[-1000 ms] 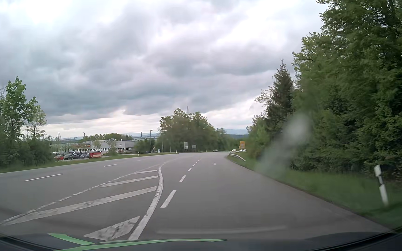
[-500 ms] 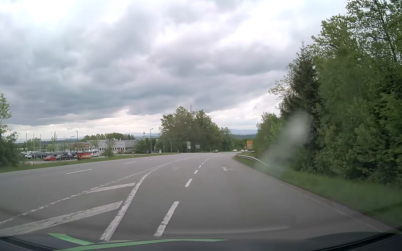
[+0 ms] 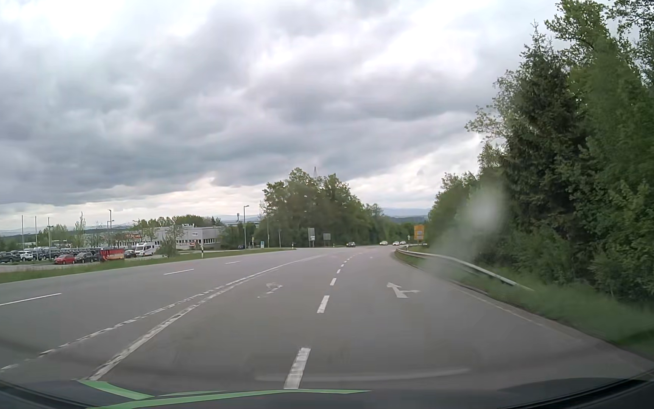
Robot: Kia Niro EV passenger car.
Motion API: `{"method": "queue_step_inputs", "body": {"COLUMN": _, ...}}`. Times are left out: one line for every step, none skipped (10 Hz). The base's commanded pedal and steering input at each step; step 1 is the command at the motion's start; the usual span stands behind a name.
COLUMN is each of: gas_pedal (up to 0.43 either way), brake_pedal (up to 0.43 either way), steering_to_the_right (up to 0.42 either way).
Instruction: Follow the waypoints while adhering to traffic rules and regulations
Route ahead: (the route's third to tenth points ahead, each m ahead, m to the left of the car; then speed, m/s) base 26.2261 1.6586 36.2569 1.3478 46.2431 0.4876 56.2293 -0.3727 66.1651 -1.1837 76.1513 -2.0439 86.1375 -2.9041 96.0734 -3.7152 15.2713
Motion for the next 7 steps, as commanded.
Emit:
{"method": "queue_step_inputs", "body": {"gas_pedal": 0.0, "brake_pedal": 0.091, "steering_to_the_right": -0.002}}
{"method": "queue_step_inputs", "body": {"gas_pedal": 0.0, "brake_pedal": 0.091, "steering_to_the_right": 0.0}}
{"method": "queue_step_inputs", "body": {"gas_pedal": 0.0, "brake_pedal": 0.098, "steering_to_the_right": 0.0}}
{"method": "queue_step_inputs", "body": {"gas_pedal": 0.0, "brake_pedal": 0.104, "steering_to_the_right": 0.0}}
{"method": "queue_step_inputs", "body": {"gas_pedal": 0.0, "brake_pedal": 0.116, "steering_to_the_right": 0.001}}
{"method": "queue_step_inputs", "body": {"gas_pedal": 0.0, "brake_pedal": 0.128, "steering_to_the_right": 0.002}}
{"method": "queue_step_inputs", "body": {"gas_pedal": 0.0, "brake_pedal": 0.146, "steering_to_the_right": 0.003}}
